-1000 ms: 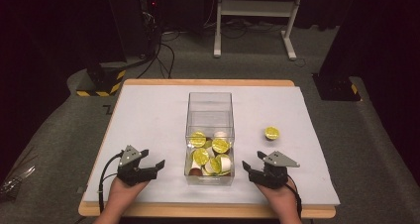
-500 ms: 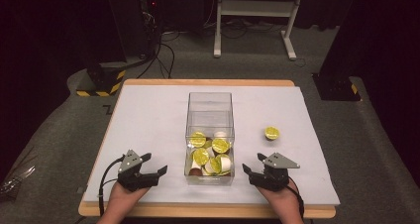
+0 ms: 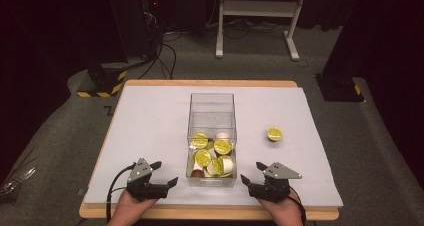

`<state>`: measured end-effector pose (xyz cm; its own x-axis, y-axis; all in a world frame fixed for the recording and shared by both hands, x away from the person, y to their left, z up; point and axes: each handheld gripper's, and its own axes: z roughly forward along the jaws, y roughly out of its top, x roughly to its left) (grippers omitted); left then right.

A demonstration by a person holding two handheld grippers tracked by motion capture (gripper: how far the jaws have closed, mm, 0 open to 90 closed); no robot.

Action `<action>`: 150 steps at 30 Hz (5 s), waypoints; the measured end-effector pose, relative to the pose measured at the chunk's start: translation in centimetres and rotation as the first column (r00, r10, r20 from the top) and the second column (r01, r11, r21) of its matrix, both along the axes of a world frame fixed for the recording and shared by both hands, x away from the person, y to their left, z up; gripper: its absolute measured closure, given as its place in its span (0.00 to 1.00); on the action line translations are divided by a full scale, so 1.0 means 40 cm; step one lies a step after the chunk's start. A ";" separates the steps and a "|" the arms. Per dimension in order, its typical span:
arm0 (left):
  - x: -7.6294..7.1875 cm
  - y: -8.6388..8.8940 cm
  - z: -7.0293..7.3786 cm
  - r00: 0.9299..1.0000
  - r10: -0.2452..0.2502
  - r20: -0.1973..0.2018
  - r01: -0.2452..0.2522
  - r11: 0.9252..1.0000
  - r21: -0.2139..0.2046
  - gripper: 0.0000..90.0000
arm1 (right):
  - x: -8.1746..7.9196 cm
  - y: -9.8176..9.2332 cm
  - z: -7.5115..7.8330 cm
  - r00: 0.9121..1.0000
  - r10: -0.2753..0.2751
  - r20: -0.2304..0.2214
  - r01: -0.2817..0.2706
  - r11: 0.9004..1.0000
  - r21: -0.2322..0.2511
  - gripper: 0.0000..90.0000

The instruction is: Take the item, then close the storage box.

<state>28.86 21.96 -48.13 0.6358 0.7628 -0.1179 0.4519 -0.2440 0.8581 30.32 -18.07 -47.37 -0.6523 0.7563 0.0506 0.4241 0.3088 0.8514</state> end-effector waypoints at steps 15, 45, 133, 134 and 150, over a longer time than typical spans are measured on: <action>-0.002 -0.033 -0.007 0.998 -0.060 0.009 0.060 0.998 -0.008 0.15 | -0.023 -0.004 -0.013 1.000 0.019 -0.011 -0.019 1.000 0.004 0.27; 0.007 -0.076 -0.010 0.998 -0.045 0.031 0.046 0.999 -0.017 0.11 | -0.018 0.058 -0.012 0.996 0.085 0.009 -0.085 0.996 0.015 0.22; 0.115 -0.092 0.003 0.989 0.129 0.075 -0.128 0.991 -0.026 0.11 | 0.123 0.095 0.010 0.998 -0.022 0.060 0.022 1.000 0.002 0.11; 0.119 -0.092 0.003 0.988 0.132 0.077 -0.130 0.991 -0.024 0.11 | 0.127 0.095 0.010 0.998 -0.026 0.057 0.026 1.000 0.003 0.11; 0.182 -0.088 0.002 0.985 0.156 0.069 -0.154 0.988 -0.034 0.12 | 0.187 0.102 0.018 0.996 -0.062 0.064 0.062 0.998 0.003 0.11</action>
<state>36.13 18.42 -48.04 0.5180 0.8495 -0.0998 0.4195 -0.1506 0.8952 37.80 -14.01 -46.67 -0.6064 0.7951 0.0111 0.3867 0.2826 0.8779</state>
